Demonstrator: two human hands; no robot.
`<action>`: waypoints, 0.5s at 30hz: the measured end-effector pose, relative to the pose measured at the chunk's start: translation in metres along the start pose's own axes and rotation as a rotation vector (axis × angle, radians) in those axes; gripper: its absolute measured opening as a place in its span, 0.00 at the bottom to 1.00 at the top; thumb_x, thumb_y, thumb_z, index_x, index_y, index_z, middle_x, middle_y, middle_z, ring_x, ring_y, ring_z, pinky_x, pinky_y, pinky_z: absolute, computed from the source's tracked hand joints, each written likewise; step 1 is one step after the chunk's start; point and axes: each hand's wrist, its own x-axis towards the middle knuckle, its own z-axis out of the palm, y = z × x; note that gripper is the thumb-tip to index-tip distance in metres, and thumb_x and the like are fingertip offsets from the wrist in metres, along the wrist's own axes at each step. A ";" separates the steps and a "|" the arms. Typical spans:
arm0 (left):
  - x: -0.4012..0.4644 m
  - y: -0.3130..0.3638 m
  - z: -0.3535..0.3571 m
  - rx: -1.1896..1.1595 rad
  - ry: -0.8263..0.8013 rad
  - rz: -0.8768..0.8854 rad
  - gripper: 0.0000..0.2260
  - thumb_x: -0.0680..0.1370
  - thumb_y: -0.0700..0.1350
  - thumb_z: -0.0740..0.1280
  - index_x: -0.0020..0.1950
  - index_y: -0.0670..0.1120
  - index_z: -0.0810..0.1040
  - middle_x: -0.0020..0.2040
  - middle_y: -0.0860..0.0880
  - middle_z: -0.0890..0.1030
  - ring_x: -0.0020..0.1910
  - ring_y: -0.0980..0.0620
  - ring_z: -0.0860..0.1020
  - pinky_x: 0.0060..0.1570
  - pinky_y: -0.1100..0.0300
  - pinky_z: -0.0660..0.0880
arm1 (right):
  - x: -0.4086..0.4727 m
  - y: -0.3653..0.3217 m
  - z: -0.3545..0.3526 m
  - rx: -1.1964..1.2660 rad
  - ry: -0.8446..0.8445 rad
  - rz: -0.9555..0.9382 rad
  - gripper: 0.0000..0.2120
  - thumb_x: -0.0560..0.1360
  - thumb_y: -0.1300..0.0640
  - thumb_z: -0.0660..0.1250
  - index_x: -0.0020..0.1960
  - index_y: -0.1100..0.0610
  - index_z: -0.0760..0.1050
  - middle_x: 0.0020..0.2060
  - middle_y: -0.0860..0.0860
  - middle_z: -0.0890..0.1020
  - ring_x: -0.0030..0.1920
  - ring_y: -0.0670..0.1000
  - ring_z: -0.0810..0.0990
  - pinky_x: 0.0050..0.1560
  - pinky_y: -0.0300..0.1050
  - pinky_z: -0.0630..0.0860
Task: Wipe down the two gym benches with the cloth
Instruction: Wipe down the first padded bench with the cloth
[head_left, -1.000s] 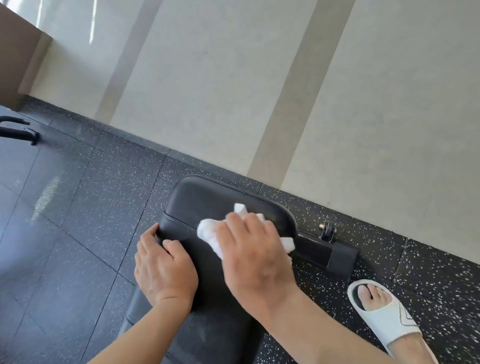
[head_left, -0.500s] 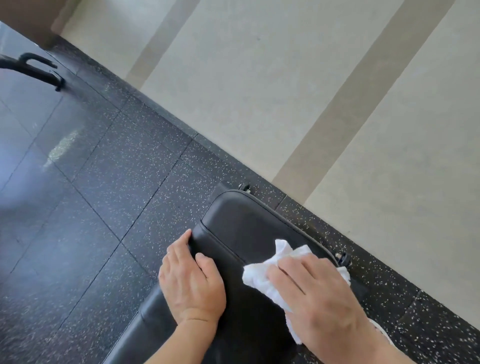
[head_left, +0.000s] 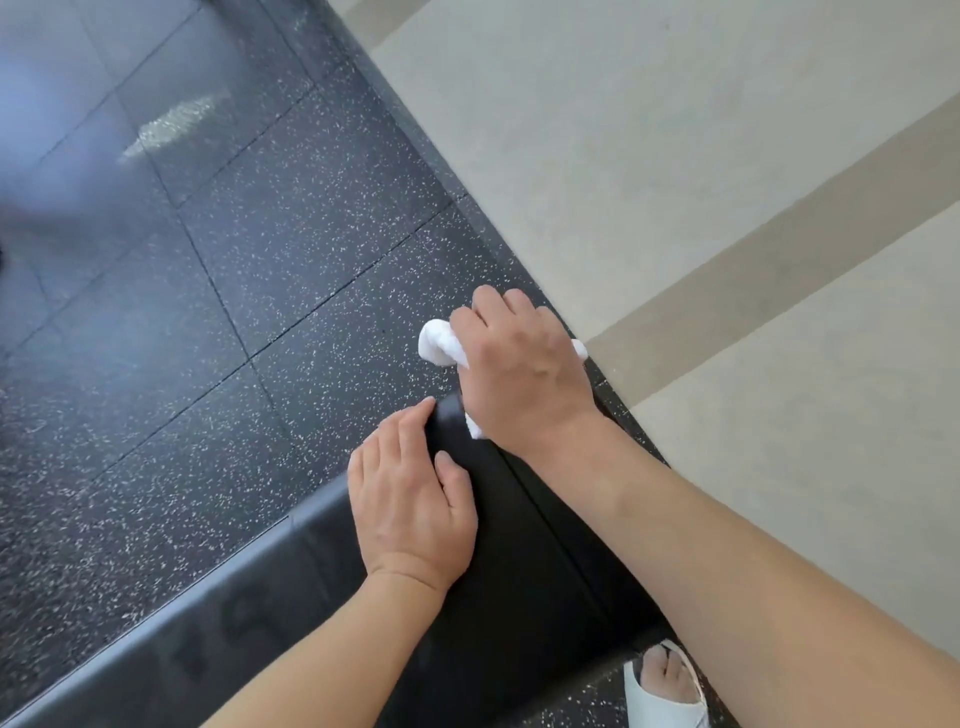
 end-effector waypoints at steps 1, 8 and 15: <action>0.000 -0.001 0.000 -0.005 0.002 -0.001 0.23 0.77 0.48 0.56 0.71 0.45 0.74 0.64 0.47 0.78 0.61 0.43 0.75 0.66 0.45 0.70 | -0.004 0.001 -0.001 0.004 0.008 -0.019 0.05 0.73 0.63 0.67 0.47 0.56 0.76 0.45 0.55 0.77 0.43 0.59 0.74 0.40 0.51 0.64; -0.002 -0.002 -0.002 -0.040 0.014 -0.012 0.23 0.78 0.49 0.56 0.71 0.48 0.73 0.63 0.49 0.79 0.61 0.45 0.75 0.69 0.47 0.67 | -0.075 0.006 -0.013 0.006 0.049 -0.057 0.08 0.76 0.63 0.68 0.55 0.57 0.81 0.52 0.56 0.81 0.47 0.59 0.76 0.47 0.55 0.75; -0.007 -0.006 -0.011 -0.181 -0.026 0.006 0.21 0.80 0.47 0.59 0.72 0.44 0.74 0.70 0.46 0.74 0.68 0.44 0.73 0.73 0.48 0.66 | -0.078 -0.021 -0.007 0.078 0.119 0.003 0.08 0.77 0.64 0.70 0.55 0.64 0.81 0.50 0.60 0.80 0.49 0.62 0.78 0.52 0.58 0.77</action>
